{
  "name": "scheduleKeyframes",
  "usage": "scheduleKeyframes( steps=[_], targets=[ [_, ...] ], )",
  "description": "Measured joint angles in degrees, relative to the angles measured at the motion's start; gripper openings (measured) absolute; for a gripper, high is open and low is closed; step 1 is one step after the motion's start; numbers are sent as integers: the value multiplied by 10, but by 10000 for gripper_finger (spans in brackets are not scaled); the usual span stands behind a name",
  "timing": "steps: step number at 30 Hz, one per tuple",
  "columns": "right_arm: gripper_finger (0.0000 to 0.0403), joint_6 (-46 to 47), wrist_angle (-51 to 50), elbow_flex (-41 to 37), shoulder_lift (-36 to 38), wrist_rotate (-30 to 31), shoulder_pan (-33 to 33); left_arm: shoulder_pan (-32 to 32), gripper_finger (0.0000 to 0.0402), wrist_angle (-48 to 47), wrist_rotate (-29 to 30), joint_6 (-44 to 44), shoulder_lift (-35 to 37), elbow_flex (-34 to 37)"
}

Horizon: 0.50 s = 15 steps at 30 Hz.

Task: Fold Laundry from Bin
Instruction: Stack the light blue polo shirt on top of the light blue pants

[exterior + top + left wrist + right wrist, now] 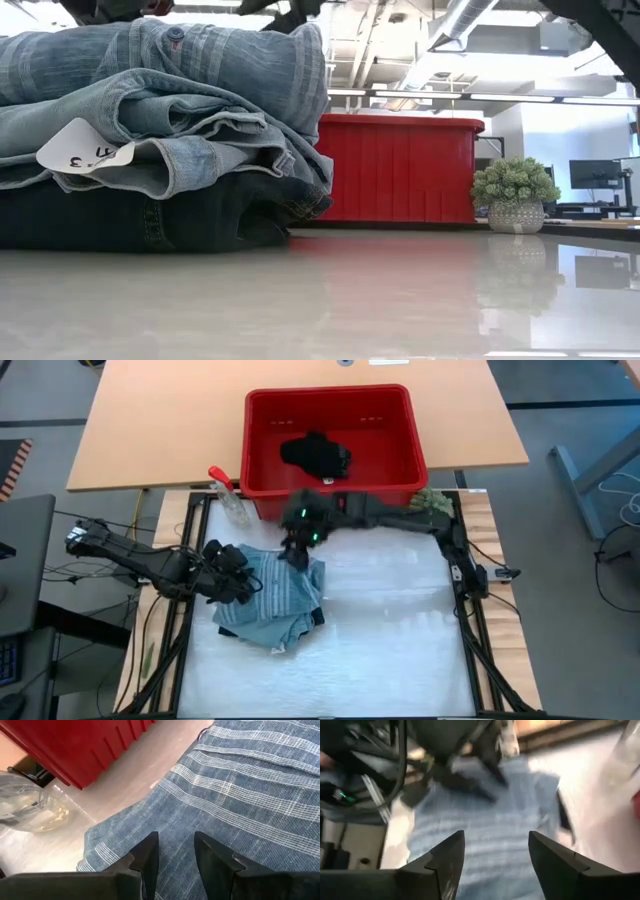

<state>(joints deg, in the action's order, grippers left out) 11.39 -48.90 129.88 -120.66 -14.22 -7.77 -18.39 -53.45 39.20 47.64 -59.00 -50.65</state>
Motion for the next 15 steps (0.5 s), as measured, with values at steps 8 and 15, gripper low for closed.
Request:
scheduleKeyframes(
  steps=[8, 15],
  targets=[
    [191, 102, -104, -1, -2, 232, 63, 4, 114, 5, -11, 0, 0, 0],
    [142, 116, -141, -2, -17, 206, 50, 4, 114, 7, -15, 1, 0, 0]
  ],
)
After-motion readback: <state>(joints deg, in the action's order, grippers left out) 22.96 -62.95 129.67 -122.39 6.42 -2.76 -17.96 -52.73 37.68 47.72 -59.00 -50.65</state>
